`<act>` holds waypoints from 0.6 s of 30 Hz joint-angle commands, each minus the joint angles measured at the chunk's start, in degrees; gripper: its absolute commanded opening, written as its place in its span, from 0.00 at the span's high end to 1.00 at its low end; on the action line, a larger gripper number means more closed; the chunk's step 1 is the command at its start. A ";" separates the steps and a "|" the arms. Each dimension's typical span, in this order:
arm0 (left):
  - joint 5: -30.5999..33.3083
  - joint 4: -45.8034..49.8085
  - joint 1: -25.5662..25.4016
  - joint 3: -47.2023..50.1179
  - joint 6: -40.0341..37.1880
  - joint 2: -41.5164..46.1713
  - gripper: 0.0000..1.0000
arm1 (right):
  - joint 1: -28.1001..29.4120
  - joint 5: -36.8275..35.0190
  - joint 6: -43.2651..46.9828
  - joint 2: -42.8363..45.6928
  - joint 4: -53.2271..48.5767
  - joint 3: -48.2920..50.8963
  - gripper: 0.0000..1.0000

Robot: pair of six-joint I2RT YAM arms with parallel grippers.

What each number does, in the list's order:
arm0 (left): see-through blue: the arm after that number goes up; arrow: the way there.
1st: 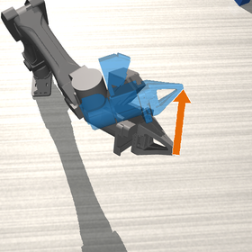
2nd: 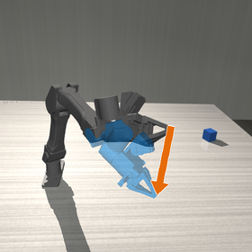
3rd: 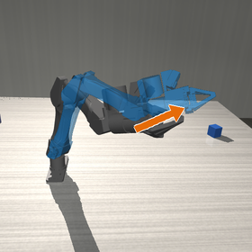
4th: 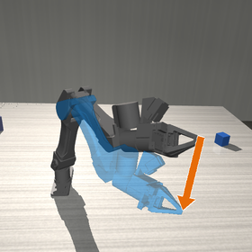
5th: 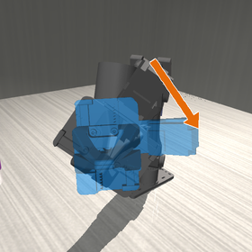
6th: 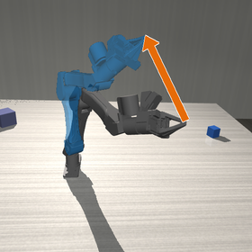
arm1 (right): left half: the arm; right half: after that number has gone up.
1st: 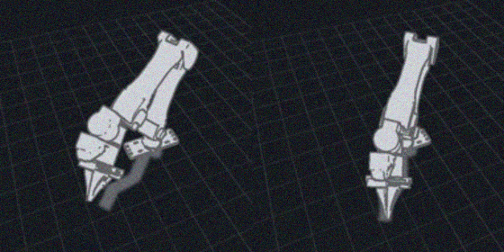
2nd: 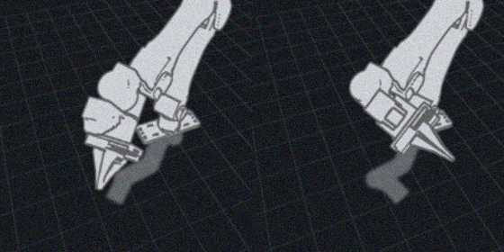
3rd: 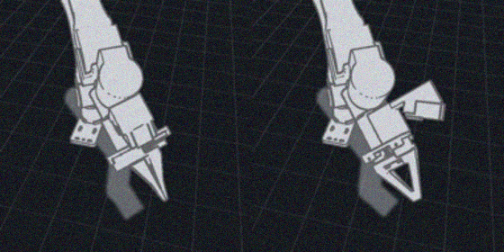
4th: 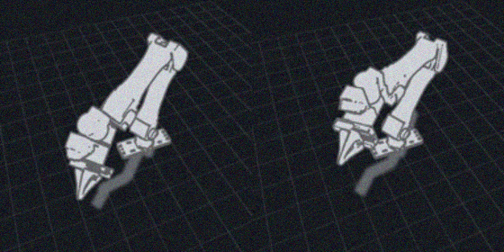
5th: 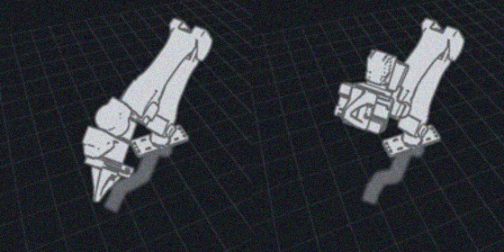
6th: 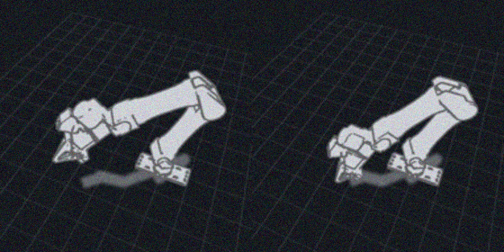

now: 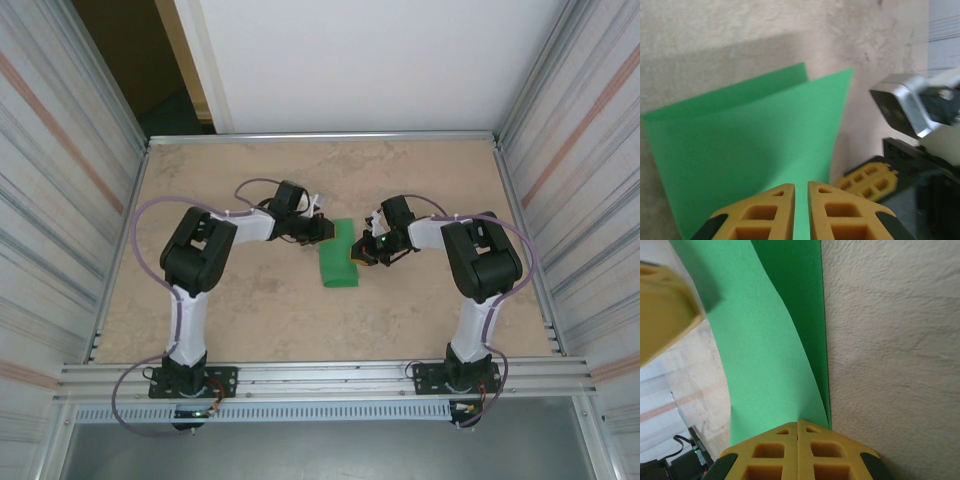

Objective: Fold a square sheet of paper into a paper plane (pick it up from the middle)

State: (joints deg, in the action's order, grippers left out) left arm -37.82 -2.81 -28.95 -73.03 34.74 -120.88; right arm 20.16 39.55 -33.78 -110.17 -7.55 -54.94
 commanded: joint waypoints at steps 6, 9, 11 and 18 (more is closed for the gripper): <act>6.97 8.72 3.48 -7.76 -1.02 -5.86 0.84 | 0.01 -16.52 1.91 -8.28 -7.04 4.73 0.98; 9.54 13.86 4.97 -11.65 -2.60 -8.47 0.84 | -0.02 -16.53 1.96 -8.39 -6.92 4.95 0.98; 9.87 16.00 5.86 -14.16 -3.35 -9.97 0.83 | -0.03 -16.55 1.94 -8.26 -6.89 4.86 0.98; 11.43 21.00 7.37 -19.42 -5.87 -10.09 0.83 | 0.03 -16.79 1.79 -8.08 -6.82 5.12 0.98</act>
State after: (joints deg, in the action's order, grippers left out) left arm -32.34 13.04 -23.51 -91.07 32.14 -129.78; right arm 20.12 39.59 -33.76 -110.17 -7.31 -54.76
